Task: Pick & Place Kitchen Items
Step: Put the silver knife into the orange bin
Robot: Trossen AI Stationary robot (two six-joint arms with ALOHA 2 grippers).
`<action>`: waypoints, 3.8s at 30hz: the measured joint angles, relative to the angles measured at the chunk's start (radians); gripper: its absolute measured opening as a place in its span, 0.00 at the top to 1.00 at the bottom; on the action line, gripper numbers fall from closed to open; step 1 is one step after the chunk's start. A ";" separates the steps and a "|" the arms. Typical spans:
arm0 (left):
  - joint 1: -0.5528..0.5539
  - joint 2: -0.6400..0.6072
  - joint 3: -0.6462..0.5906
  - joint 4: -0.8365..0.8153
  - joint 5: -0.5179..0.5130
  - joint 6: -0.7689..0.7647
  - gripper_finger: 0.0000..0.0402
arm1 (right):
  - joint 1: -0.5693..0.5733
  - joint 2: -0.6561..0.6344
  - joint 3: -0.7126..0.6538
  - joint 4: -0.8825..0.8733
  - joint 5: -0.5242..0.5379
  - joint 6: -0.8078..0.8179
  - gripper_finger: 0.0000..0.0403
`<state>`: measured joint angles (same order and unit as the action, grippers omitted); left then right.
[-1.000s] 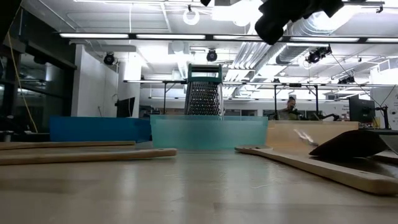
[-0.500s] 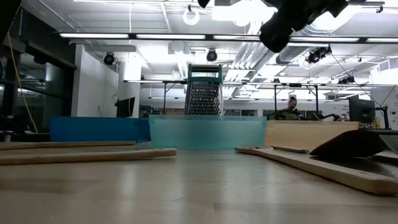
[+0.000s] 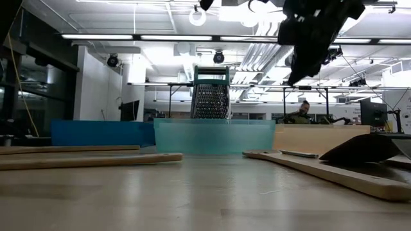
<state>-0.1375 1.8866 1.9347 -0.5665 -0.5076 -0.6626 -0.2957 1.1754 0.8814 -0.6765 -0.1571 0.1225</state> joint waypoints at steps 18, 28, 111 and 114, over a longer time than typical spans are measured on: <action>0.000 0.000 0.000 -0.362 0.001 -0.052 1.00 | 0.024 0.193 0.000 -0.022 0.125 0.308 0.99; 0.001 0.000 0.000 -0.510 0.008 0.030 1.00 | 0.089 0.300 0.000 -0.017 0.180 0.465 0.99; 0.013 0.000 -0.001 -0.611 0.065 0.209 1.00 | 0.576 0.477 -0.068 -0.176 0.242 1.147 0.99; 0.013 0.000 -0.001 -0.611 0.065 0.209 1.00 | 0.616 0.477 -0.068 -0.176 0.234 1.198 0.99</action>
<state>-0.1243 1.8866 1.9339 -1.1778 -0.4424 -0.4538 0.3208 1.6524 0.8131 -0.8520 0.0770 1.3201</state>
